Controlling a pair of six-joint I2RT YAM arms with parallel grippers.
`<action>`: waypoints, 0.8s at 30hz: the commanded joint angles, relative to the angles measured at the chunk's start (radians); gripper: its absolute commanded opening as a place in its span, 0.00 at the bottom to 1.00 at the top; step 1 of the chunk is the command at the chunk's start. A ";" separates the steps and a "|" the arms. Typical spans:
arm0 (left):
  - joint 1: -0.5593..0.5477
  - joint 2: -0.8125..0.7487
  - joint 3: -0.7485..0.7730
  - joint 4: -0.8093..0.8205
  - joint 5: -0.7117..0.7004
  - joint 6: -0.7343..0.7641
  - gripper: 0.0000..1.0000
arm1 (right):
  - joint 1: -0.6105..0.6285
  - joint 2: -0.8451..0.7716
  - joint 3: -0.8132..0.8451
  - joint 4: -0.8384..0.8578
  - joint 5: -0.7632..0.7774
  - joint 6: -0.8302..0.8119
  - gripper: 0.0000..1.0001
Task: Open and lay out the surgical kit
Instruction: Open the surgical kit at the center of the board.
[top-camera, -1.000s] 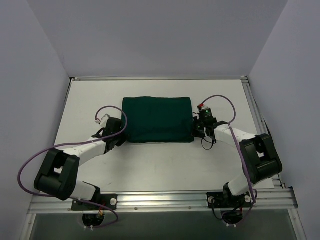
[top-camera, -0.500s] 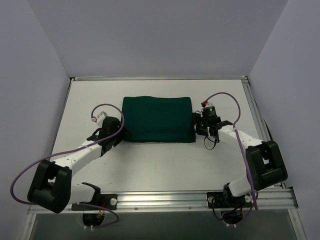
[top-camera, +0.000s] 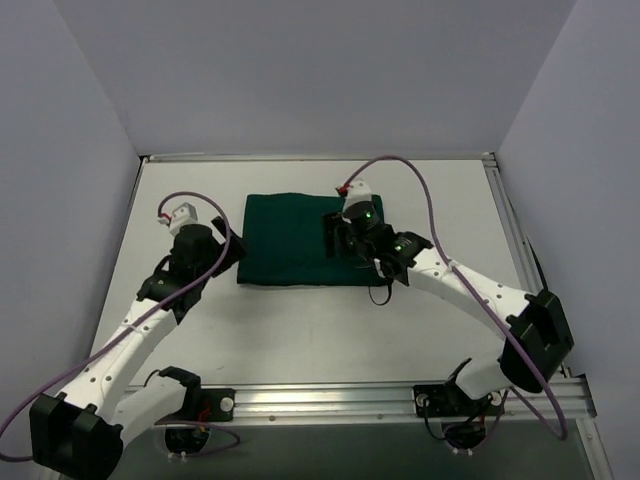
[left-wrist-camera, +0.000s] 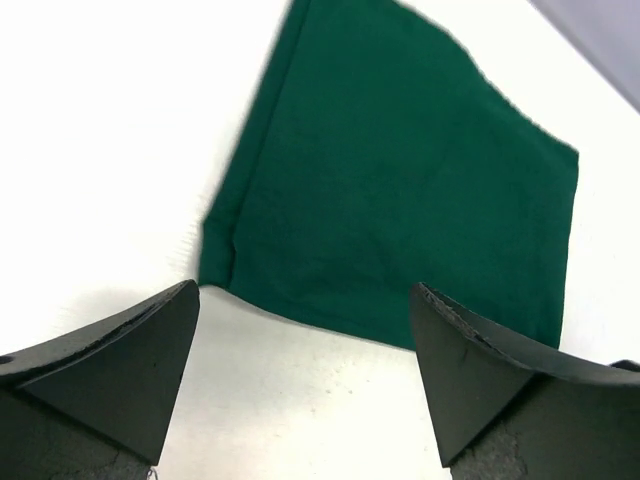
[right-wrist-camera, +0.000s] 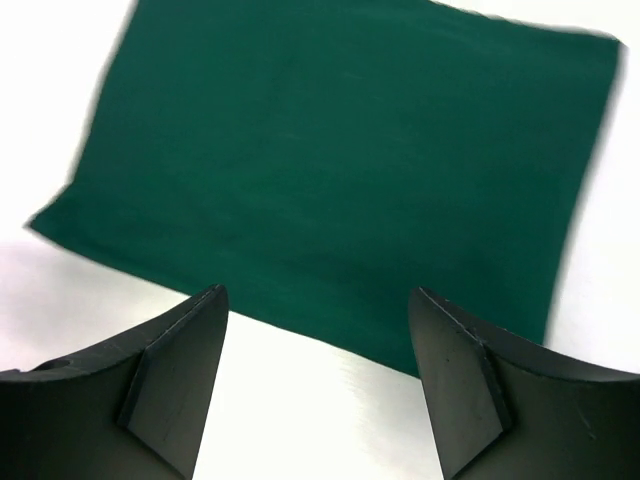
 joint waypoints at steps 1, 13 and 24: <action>0.072 -0.062 0.100 -0.119 -0.032 0.166 0.94 | 0.125 0.106 0.126 0.018 0.088 -0.080 0.68; 0.367 -0.161 0.119 -0.235 0.048 0.362 0.94 | 0.322 0.611 0.543 0.067 0.192 -0.117 0.56; 0.367 -0.147 0.102 -0.216 0.048 0.385 0.94 | 0.363 0.853 0.753 0.044 0.221 -0.053 0.55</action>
